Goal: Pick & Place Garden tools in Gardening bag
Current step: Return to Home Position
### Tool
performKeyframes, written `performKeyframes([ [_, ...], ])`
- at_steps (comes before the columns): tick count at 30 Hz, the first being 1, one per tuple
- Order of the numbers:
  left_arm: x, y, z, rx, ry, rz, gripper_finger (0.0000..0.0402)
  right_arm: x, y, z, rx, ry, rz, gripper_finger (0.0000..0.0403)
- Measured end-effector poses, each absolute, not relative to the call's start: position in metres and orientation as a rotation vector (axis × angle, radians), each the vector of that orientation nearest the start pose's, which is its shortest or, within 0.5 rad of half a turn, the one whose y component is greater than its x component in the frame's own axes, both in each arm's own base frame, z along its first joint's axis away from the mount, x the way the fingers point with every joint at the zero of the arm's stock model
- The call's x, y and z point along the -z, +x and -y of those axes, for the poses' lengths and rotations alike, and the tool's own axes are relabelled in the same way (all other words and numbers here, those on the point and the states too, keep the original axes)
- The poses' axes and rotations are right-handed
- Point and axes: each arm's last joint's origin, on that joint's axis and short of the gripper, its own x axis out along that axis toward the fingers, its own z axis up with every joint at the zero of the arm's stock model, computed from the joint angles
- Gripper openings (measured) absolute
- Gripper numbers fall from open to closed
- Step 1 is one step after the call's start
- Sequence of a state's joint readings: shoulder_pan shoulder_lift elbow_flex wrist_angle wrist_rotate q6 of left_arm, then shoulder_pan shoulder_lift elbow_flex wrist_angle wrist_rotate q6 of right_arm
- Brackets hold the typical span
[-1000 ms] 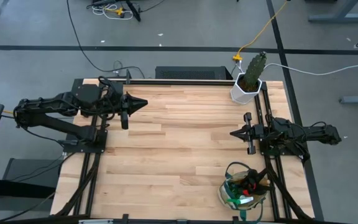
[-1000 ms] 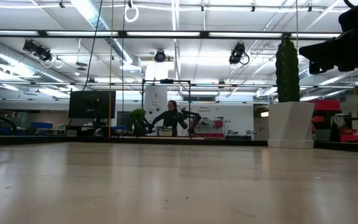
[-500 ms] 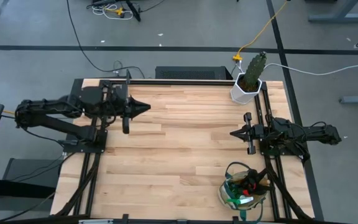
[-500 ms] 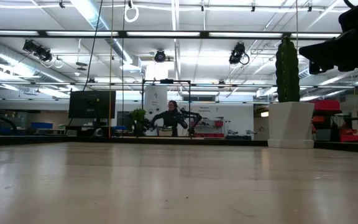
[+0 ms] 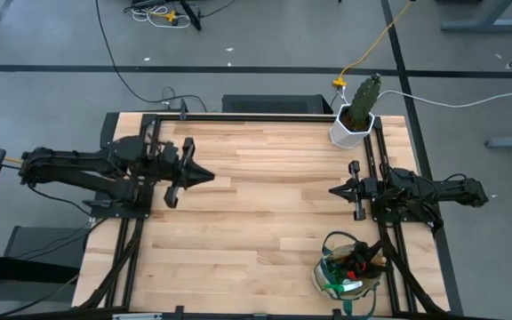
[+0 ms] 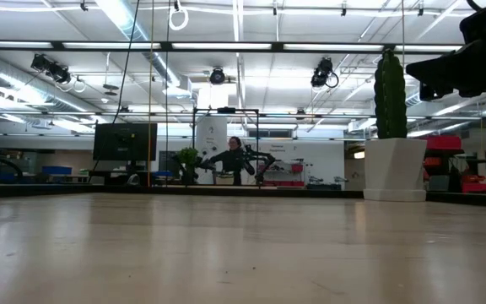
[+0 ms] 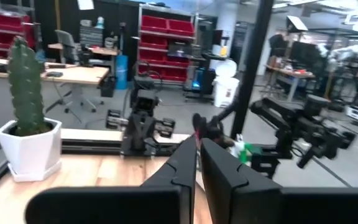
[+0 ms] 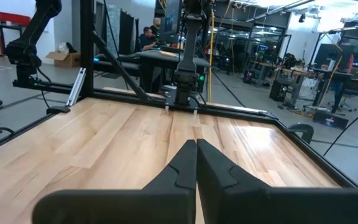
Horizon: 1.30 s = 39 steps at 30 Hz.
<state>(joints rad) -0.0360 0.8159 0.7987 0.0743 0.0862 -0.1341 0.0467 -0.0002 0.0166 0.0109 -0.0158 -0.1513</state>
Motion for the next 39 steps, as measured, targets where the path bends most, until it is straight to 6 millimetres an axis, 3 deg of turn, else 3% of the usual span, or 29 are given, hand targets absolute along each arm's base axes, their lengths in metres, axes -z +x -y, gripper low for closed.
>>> performKeyframes([
  [13,-0.304,0.149,0.008,0.144,-0.087,0.126,0.0030,-0.170,0.096,-0.005,-0.060,-0.150,0.032,0.0009],
  [28,-0.221,0.111,0.006,0.126,-0.091,0.216,0.0030,-0.170,0.096,-0.005,-0.060,-0.151,0.033,0.0009],
  [39,-0.208,0.097,0.006,0.119,-0.087,0.294,0.0030,-0.170,0.096,-0.005,-0.060,-0.151,0.033,0.0009],
])
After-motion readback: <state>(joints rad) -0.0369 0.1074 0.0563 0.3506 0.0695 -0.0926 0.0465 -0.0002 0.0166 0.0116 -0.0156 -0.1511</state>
